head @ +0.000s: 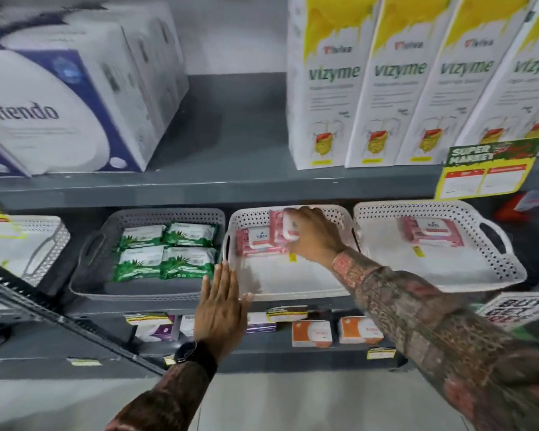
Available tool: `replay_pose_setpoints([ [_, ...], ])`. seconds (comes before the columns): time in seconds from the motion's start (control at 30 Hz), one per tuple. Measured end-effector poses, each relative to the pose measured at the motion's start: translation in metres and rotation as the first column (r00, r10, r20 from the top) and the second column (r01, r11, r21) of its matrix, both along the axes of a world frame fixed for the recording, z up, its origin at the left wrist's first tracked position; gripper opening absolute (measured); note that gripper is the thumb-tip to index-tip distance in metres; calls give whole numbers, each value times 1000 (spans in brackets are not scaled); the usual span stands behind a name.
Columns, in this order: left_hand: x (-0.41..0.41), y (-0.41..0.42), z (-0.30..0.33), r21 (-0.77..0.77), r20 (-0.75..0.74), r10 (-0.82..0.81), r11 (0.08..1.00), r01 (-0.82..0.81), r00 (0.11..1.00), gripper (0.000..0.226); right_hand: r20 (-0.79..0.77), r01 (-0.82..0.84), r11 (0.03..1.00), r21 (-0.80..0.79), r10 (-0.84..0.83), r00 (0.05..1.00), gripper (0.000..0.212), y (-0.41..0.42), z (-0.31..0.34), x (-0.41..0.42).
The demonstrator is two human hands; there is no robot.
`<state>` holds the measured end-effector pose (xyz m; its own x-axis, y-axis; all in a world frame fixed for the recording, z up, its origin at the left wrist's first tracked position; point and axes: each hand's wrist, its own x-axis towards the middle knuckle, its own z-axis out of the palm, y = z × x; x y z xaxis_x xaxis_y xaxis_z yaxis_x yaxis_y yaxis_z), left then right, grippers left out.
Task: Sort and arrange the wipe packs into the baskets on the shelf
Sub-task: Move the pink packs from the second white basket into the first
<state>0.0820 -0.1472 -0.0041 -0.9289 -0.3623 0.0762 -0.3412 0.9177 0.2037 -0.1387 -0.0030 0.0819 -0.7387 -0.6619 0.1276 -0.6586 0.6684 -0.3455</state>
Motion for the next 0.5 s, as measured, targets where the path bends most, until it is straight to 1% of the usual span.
replay_pose_setpoints([
  [0.1, 2, -5, -2, -7, 9, -21, 1000, 21, 1000, 81, 20, -37, 993, 113, 35, 999, 82, -42, -20, 27],
  [0.2, 2, -5, -2, -11, 24, -27, 1000, 27, 999, 78, -54, -66, 967, 247, 81, 995, 87, -63, -36, 42],
  [0.27, 4, -8, -3, -22, 36, -36, 999, 37, 999, 75, -106, -65, 949, 309, 102, 989, 92, -68, -44, 47],
  [0.4, 4, -9, -4, -19, 58, -48, 999, 49, 997, 75, -41, -84, 930, 358, 105, 994, 112, -67, -51, 48],
  [0.5, 3, -9, -5, -26, 68, -45, 999, 47, 997, 75, 24, -100, 936, 336, 98, 995, 118, -63, -49, 44],
])
